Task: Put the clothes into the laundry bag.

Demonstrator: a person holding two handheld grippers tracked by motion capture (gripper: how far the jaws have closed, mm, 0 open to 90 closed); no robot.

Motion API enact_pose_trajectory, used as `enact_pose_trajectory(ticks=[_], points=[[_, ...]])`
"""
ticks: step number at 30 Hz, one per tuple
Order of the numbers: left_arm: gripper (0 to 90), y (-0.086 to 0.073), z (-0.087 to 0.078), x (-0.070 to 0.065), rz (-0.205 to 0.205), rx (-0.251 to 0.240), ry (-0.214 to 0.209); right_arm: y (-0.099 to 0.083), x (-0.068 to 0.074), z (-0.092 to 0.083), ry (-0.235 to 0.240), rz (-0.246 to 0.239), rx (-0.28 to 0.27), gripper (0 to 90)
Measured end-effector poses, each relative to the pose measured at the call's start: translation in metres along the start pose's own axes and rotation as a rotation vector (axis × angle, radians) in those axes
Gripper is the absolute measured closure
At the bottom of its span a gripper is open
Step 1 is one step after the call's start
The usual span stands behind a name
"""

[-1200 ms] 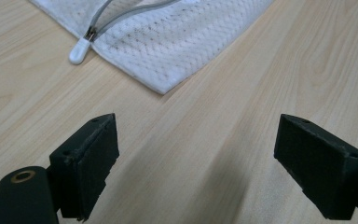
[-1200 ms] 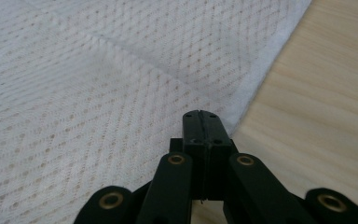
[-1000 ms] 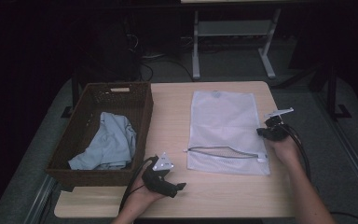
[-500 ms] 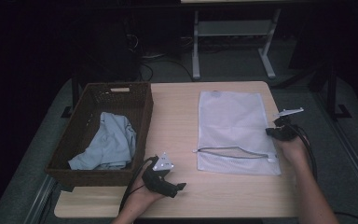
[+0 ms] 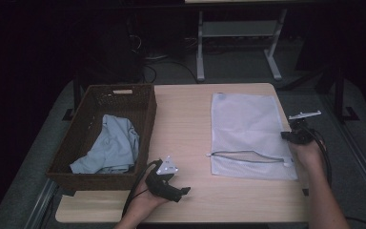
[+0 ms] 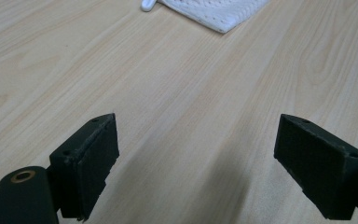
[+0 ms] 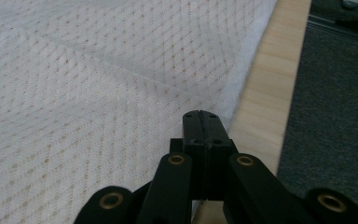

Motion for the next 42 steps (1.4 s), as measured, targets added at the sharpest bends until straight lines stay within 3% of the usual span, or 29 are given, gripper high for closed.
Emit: enact_pose_trajectory(ticks=[5, 12, 19, 21, 25, 26, 30, 33, 39, 40, 42], points=[[13.1, 0.0, 0.0, 0.0, 0.001, 0.0, 0.0, -0.006, -0.011, -0.005, 0.003, 0.044, -0.025, 90.0], [13.1, 0.0, 0.0, 0.0, -0.001, 0.0, 0.001, -0.009, -0.021, -0.009, -0.039, 0.062, -0.024, 90.0], [13.1, 0.0, 0.0, 0.0, 0.004, 0.002, -0.001, -0.009, -0.02, -0.009, -0.043, 0.055, -0.02, 89.9], [13.1, 0.0, 0.0, 0.0, 0.003, 0.001, -0.001, -0.008, -0.019, -0.011, -0.02, 0.06, -0.041, 89.8], [13.1, 0.0, 0.0, 0.0, 0.006, 0.002, -0.001, -0.005, -0.015, -0.019, -0.002, 0.052, -0.072, 84.4], [13.1, 0.001, 0.0, 0.0, 0.009, 0.004, -0.001, -0.006, -0.014, -0.02, 0.016, 0.046, -0.083, 77.1], [13.1, 0.001, -0.001, -0.002, 0.005, -0.001, -0.002, -0.006, -0.009, -0.024, 0.031, 0.043, -0.096, 67.9], [13.1, 0.001, -0.002, -0.002, 0.006, -0.005, -0.003, -0.007, 0.001, -0.034, 0.053, 0.024, -0.137, 58.0], [13.1, 0.001, -0.004, 0.0, 0.009, -0.005, -0.001, -0.011, 0.013, -0.043, 0.083, 0.025, -0.17, 51.9], [13.1, 0.001, -0.004, 0.0, 0.007, -0.007, -0.001, -0.013, 0.02, -0.046, 0.079, 0.003, -0.173, 45.6], [13.1, 0.001, -0.004, 0.0, 0.008, -0.007, -0.001, -0.014, 0.022, -0.048, 0.076, -0.005, -0.173, 43.9]])
Point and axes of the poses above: each handheld gripper's, and its own axes: z roughly forward along the jaws, y roughly out of its top, x roughly to its left, the point moved 2 cm from there along z, roughly forward along the jaws, and after that the axes turned 8 degrees about y, right-handed, at the moved point
